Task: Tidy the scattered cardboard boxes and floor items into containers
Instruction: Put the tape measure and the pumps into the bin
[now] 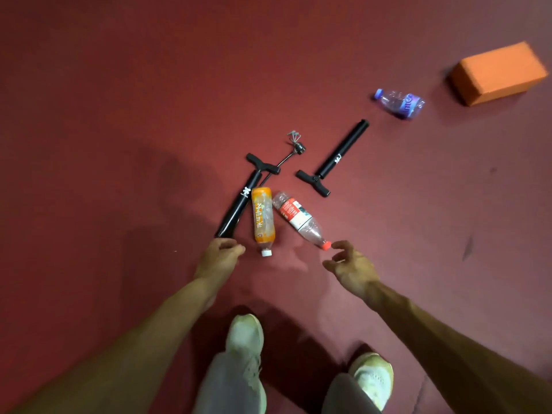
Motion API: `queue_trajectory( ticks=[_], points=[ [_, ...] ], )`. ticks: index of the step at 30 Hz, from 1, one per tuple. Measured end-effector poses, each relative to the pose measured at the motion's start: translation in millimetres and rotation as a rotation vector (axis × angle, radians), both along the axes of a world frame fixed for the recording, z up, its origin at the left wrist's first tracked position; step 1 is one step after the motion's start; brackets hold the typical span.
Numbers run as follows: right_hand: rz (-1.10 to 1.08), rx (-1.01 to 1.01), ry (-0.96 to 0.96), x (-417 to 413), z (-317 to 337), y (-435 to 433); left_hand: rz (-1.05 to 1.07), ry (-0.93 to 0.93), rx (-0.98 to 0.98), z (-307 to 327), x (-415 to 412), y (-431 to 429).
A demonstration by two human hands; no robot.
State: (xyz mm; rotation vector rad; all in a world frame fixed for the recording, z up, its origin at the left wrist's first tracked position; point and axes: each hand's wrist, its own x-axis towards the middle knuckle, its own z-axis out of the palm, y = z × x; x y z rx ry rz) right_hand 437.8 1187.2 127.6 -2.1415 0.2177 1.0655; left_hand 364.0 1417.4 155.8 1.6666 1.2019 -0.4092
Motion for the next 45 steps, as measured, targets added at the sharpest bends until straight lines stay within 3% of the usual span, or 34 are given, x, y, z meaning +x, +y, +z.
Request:
queue_trajectory(
  ticks=[4,11,16,19,23,28,36,41,45],
  points=[
    [-0.037,-0.059,-0.074,13,-71,22,0.031,0.022,0.038,-83,4,7],
    [0.035,-0.149,-0.236,62,-187,70,-0.131,0.041,0.080,-198,59,21],
    [0.215,-0.281,-0.298,76,-239,85,-0.176,0.134,0.140,-244,91,20],
    [0.175,-0.207,-0.223,69,-239,76,-0.135,0.111,0.139,-246,72,12],
    [-0.174,0.017,-0.010,44,-185,46,-0.069,0.113,0.066,-208,48,-3],
    [-0.535,0.109,0.053,9,-78,-15,-0.147,0.052,-0.075,-93,49,-37],
    [-0.868,0.209,-0.035,-8,82,-139,-0.511,-0.107,-0.188,84,102,-174],
    [-0.983,0.299,-0.215,-23,127,-254,-0.745,-0.178,-0.160,121,94,-305],
    [-1.140,0.290,-0.243,-96,137,-370,-0.813,-0.163,-0.203,126,44,-421]
  ],
)
